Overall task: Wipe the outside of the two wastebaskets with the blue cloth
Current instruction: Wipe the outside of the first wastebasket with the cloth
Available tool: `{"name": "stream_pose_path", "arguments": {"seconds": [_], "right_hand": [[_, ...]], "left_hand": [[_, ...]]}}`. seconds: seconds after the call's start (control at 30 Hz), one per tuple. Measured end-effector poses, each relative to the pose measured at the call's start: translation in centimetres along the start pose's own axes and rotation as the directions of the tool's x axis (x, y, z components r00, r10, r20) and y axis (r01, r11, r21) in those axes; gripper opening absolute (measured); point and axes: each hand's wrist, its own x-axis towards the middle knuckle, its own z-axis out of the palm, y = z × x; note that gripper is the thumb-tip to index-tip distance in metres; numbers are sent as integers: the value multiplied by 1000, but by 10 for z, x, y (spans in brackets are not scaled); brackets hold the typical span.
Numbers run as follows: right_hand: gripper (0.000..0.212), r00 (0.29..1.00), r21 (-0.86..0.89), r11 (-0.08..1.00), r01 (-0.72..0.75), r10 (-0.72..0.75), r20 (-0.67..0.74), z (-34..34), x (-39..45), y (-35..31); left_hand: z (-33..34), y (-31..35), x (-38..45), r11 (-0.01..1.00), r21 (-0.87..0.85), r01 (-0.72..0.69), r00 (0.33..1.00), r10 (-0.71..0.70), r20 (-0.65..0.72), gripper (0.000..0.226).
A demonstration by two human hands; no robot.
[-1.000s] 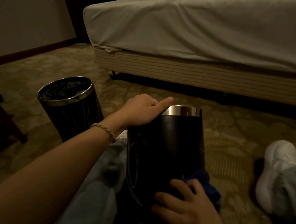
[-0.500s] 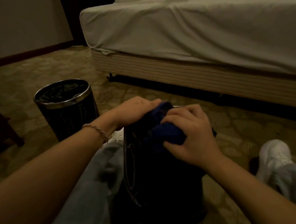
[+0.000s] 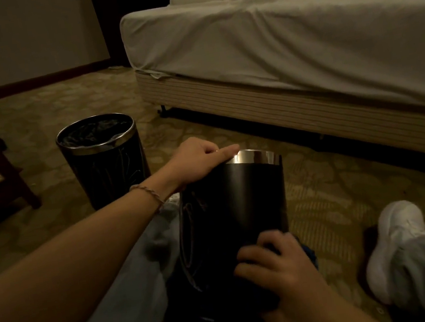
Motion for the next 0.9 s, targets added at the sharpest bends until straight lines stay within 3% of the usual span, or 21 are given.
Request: {"name": "stream_pose_path", "arguments": {"seconds": [0.07, 0.17, 0.23, 0.33, 0.47, 0.57, 0.63, 0.73, 0.9], "right_hand": [[47, 994, 11, 997, -73, 74, -84, -15, 19, 15], [40, 966, -34, 985, -167, 157, -203, -44, 46, 32], [41, 965, -57, 981, -187, 172, -199, -57, 54, 34], [43, 969, -86, 976, -201, 185, -167, -59, 53, 32], [44, 948, -55, 964, -261, 245, -205, -53, 49, 22], [46, 961, -95, 966, -240, 222, -167, -44, 47, 12], [49, 975, -140, 967, -211, 198, -105, -32, 42, 1], [49, 981, -157, 969, -193, 191, -28, -15, 27, -18], [46, 990, 1, 991, -137, 137, -16, 4, -5, -40]], "left_hand": [[11, 1, 3, 999, -38, -17, 994, 13, -110, 66], [23, 2, 5, 978, -195, -79, 993, 59, -103, 64], [28, -6, 8, 948, -315, -52, 995, 23, -96, 60], [32, -17, 15, 944, -329, -10, 996, -21, -91, 58], [12, -10, 18, 988, -151, 22, 996, -9, 86, 55], [3, 20, 13, 991, 83, -102, 966, 79, 247, 43], [8, 39, 10, 940, 269, -208, 946, 124, 299, 47], [18, 38, 11, 872, 431, -232, 967, 157, 202, 52], [15, 13, 13, 944, 307, -121, 992, 126, 2, 61]]}}
